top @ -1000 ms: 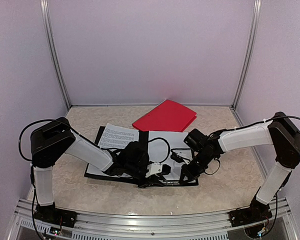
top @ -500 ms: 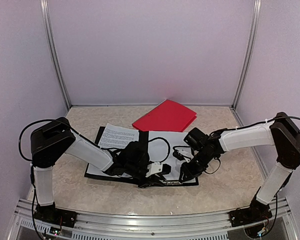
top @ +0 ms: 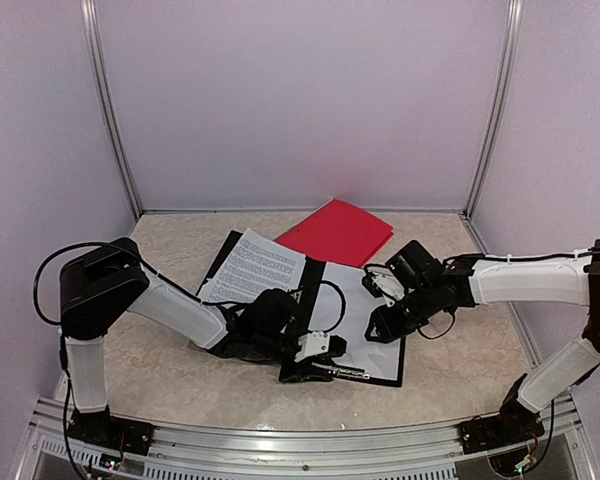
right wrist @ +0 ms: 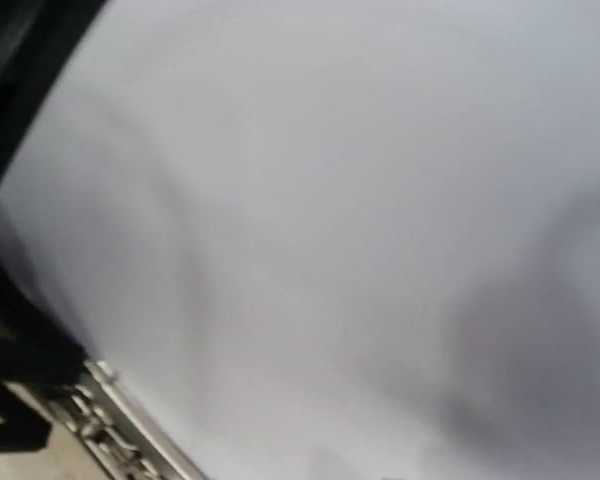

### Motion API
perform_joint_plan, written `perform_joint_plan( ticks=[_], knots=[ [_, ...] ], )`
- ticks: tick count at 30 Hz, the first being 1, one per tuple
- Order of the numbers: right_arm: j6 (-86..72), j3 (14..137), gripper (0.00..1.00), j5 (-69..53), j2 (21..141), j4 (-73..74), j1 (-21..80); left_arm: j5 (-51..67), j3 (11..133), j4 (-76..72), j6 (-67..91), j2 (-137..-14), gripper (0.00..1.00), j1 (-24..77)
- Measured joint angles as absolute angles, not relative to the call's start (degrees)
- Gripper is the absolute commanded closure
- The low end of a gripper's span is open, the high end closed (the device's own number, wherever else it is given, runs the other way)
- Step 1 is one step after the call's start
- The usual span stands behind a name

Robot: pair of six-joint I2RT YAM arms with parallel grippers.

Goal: Put the files into the folder
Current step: Clamp the file at the center of the board, then pick up the folder with files at the center of the board.

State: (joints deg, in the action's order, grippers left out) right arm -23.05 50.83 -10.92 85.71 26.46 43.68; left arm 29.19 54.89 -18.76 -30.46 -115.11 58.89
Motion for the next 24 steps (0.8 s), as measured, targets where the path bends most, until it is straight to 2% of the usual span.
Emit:
perform_joint_plan(
  ticks=[2, 3, 4, 5, 10, 18, 24],
  knots=[
    [-24.7, 49.2, 0.67, -9.3, 84.2, 26.2, 43.7, 27.9, 54.9, -18.7, -30.2, -114.7, 0.59, 59.3],
    [-25.6, 48.3, 0.66, -8.4, 83.3, 26.1, 43.7, 27.4, 54.9, -18.7, -30.1, -114.5, 0.52, 59.4],
    [-26.6, 47.5, 0.65, -7.5, 82.4, 26.0, 43.7, 26.8, 54.8, -18.7, -30.0, -114.2, 0.21, 59.4],
    [-27.4, 46.9, 0.65, -6.5, 81.7, 26.1, 43.7, 26.4, 54.8, -18.7, -29.9, -114.0, 0.04, 59.5],
    [-32.8, 44.0, 0.58, 0.2, 77.5, 26.3, 43.7, 24.1, 53.3, -19.3, -28.6, -111.0, 0.01, 59.7],
    [-38.0, 43.1, 0.32, 9.3, 78.3, 25.0, 42.1, 16.5, 52.9, -20.2, -24.7, -104.5, 0.01, 60.0],
    [-38.0, 43.1, 0.26, 12.1, 81.7, 21.2, 38.0, 4.0, 53.6, -17.3, -16.3, -98.3, 0.01, 58.2]
  ],
)
